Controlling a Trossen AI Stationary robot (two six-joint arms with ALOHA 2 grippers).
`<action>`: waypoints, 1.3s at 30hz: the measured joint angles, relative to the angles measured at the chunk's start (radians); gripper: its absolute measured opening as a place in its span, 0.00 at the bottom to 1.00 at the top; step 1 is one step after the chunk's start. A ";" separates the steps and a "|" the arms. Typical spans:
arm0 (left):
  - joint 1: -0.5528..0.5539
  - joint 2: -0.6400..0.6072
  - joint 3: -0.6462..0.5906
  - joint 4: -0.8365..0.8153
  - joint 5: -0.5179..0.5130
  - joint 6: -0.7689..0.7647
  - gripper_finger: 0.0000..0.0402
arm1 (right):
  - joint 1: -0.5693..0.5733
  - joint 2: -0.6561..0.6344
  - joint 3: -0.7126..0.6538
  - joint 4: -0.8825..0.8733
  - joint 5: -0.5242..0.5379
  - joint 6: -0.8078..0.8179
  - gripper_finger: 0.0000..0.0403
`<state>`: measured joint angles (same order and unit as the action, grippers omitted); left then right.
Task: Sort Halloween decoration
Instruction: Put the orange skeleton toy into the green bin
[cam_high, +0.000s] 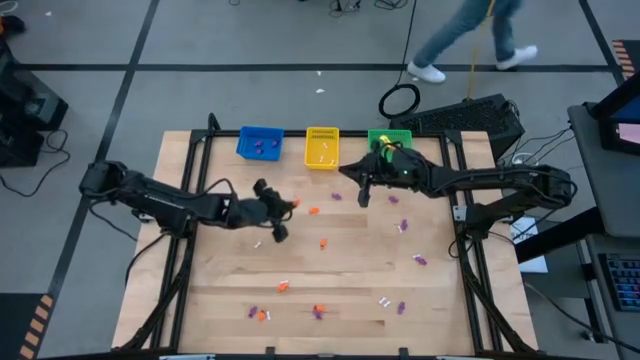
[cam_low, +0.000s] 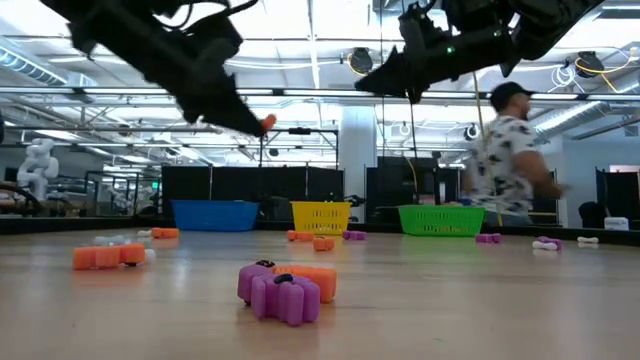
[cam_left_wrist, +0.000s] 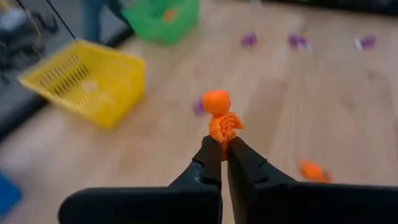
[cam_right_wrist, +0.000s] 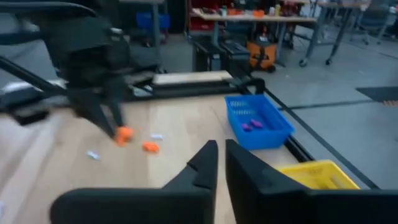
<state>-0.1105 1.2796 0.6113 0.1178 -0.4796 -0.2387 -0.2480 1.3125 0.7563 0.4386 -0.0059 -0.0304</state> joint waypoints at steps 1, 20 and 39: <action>0.018 0.007 0.000 0.053 0.004 0.025 0.00 | 0.008 0.000 0.000 0.012 0.001 0.006 0.09; 0.150 0.015 0.012 0.498 0.254 0.124 0.00 | 0.047 0.000 0.000 0.200 -0.099 0.259 0.38; 0.151 0.173 0.262 0.460 0.259 0.253 0.00 | 0.093 0.000 0.000 0.290 0.005 0.237 0.38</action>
<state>0.0406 1.4529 0.8735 0.5775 -0.2206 0.0147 -0.1550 1.3125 0.7563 0.7286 -0.0005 0.2065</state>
